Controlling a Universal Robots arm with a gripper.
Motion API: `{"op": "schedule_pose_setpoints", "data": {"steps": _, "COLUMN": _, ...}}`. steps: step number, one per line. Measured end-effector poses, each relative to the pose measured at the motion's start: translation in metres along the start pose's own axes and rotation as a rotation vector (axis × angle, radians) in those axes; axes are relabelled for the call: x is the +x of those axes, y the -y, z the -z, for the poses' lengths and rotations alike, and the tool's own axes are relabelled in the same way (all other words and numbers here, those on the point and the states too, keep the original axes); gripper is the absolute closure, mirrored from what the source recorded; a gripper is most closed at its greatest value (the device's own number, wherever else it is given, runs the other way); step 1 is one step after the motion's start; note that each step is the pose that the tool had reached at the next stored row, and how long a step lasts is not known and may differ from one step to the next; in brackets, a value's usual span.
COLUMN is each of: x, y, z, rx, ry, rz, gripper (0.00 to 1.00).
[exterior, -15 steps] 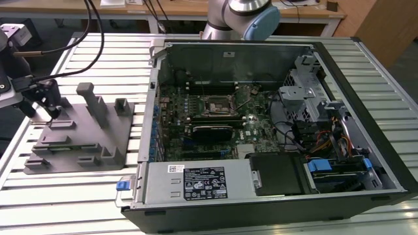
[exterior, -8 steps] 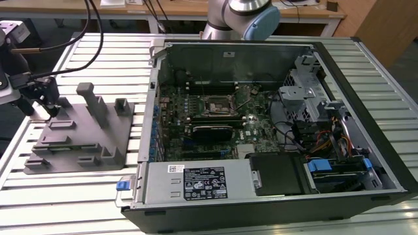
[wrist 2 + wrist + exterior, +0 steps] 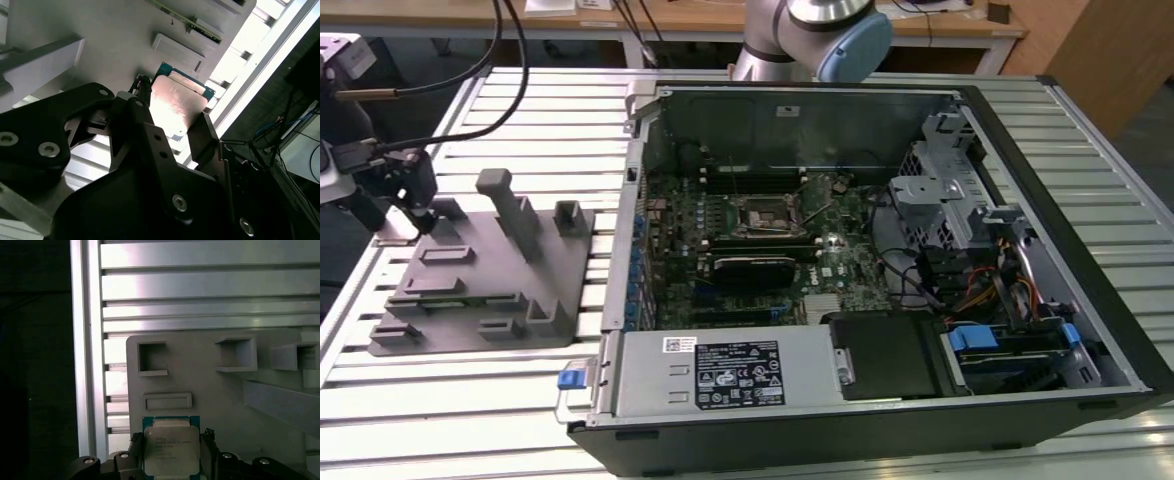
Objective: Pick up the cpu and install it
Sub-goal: 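Pick up the cpu and move it towards the insertion slot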
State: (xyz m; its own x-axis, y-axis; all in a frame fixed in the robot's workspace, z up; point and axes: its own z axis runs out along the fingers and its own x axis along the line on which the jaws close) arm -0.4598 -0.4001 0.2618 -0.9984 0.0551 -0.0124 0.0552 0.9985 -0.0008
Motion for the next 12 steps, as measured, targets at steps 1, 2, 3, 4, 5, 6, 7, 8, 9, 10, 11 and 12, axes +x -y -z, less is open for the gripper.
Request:
{"op": "schedule_pose_setpoints", "data": {"steps": 1, "x": 0.0, "y": 0.0, "z": 0.001, "rx": 0.0, "ry": 0.0, "rz": 0.0, "gripper": 0.46}}
{"op": "schedule_pose_setpoints", "data": {"steps": 2, "x": 0.0, "y": -0.0001, "z": 0.002, "rx": 0.0, "ry": -0.0001, "rz": 0.0, "gripper": 0.46}}
{"op": "schedule_pose_setpoints", "data": {"steps": 3, "x": 0.0, "y": -0.0001, "z": 0.003, "rx": 0.0, "ry": 0.0, "rz": 0.0, "gripper": 0.46}}
{"op": "schedule_pose_setpoints", "data": {"steps": 4, "x": 0.0, "y": -0.0001, "z": 0.0041, "rx": 0.0001, "ry": -0.0001, "rz": 0.0, "gripper": 0.46}}
{"op": "schedule_pose_setpoints", "data": {"steps": 5, "x": 0.0, "y": -0.0002, "z": 0.0048, "rx": 0.0, "ry": -0.0001, "rz": 0.0, "gripper": 0.46}}
{"op": "schedule_pose_setpoints", "data": {"steps": 6, "x": 0.0, "y": -0.0002, "z": 0.0056, "rx": 0.0, "ry": -0.0001, "rz": 0.0, "gripper": 0.46}}
{"op": "schedule_pose_setpoints", "data": {"steps": 7, "x": -0.0001, "y": -0.0002, "z": 0.0063, "rx": 0.0, "ry": 0.0, "rz": 0.0, "gripper": 0.46}}
{"op": "schedule_pose_setpoints", "data": {"steps": 8, "x": -0.0001, "y": -0.0002, "z": 0.0071, "rx": 0.0, "ry": 0.0, "rz": 0.0, "gripper": 0.46}}
{"op": "schedule_pose_setpoints", "data": {"steps": 9, "x": -0.0001, "y": -0.0002, "z": 0.0077, "rx": 0.0, "ry": 0.0001, "rz": 0.0, "gripper": 0.46}}
{"op": "schedule_pose_setpoints", "data": {"steps": 10, "x": -0.0001, "y": -0.0003, "z": 0.0083, "rx": -0.0001, "ry": 0.0, "rz": 0.0, "gripper": 0.46}}
{"op": "schedule_pose_setpoints", "data": {"steps": 11, "x": -0.0001, "y": -0.0003, "z": 0.009, "rx": 0.0, "ry": 0.0, "rz": 0.0, "gripper": 0.46}}
{"op": "schedule_pose_setpoints", "data": {"steps": 12, "x": -0.0001, "y": -0.0003, "z": 0.0096, "rx": 0.0, "ry": 0.0, "rz": 0.0, "gripper": 0.46}}
